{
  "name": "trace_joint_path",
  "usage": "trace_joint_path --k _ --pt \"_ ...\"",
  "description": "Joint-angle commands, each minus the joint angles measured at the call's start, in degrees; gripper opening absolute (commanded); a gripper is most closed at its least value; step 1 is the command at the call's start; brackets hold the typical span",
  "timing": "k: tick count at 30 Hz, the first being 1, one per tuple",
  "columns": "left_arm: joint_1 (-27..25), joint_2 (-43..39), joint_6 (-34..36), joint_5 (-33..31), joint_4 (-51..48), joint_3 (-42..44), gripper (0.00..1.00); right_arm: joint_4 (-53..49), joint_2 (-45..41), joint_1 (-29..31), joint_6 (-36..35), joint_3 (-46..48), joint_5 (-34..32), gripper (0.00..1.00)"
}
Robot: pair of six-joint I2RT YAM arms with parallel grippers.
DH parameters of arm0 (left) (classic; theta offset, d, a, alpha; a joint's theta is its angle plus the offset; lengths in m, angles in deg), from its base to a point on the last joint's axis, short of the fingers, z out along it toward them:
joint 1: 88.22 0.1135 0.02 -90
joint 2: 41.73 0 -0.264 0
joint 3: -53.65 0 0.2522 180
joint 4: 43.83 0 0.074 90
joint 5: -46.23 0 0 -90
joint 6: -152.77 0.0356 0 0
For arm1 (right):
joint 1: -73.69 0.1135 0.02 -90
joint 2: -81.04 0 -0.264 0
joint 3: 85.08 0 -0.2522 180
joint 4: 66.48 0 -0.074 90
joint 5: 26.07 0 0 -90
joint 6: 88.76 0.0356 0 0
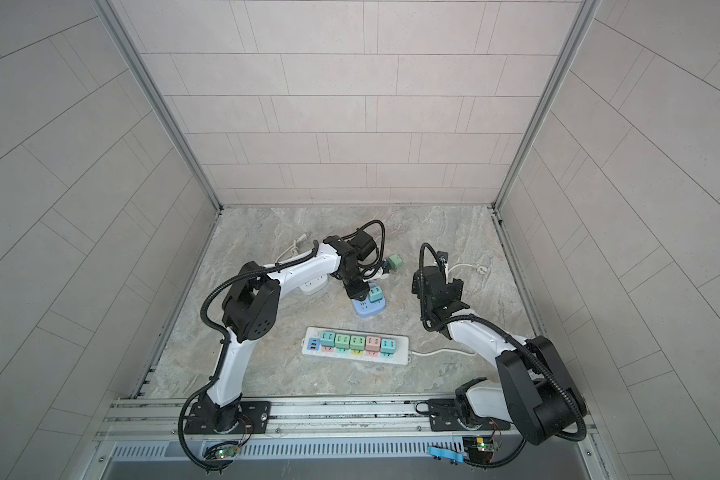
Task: Insert the plug
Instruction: 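Press the teal adapter down into the light-blue cube's socket with the left gripper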
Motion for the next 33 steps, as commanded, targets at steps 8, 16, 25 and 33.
trace_joint_path --k 8,16,25,33 --pt "-0.6 0.0 0.0 -2.0 -1.8 3.8 0.36 -1.1 0.8 0.7 -0.7 -1.8 -1.7 1.00" --pt "-1.0 -4.3 -0.6 -3.0 -3.2 4.3 0.52 -0.7 0.1 0.9 -0.6 -1.2 -2.3 1.00" --pt "-1.1 -7.3 -1.8 -3.9 -2.4 5.5 0.46 -1.2 0.9 1.4 -1.0 -1.8 -2.5 1.00" --pt "-1.4 -7.2 -1.6 -2.7 -2.1 4.5 0.55 -1.1 0.9 1.7 -1.2 -1.9 -2.8 1.00"
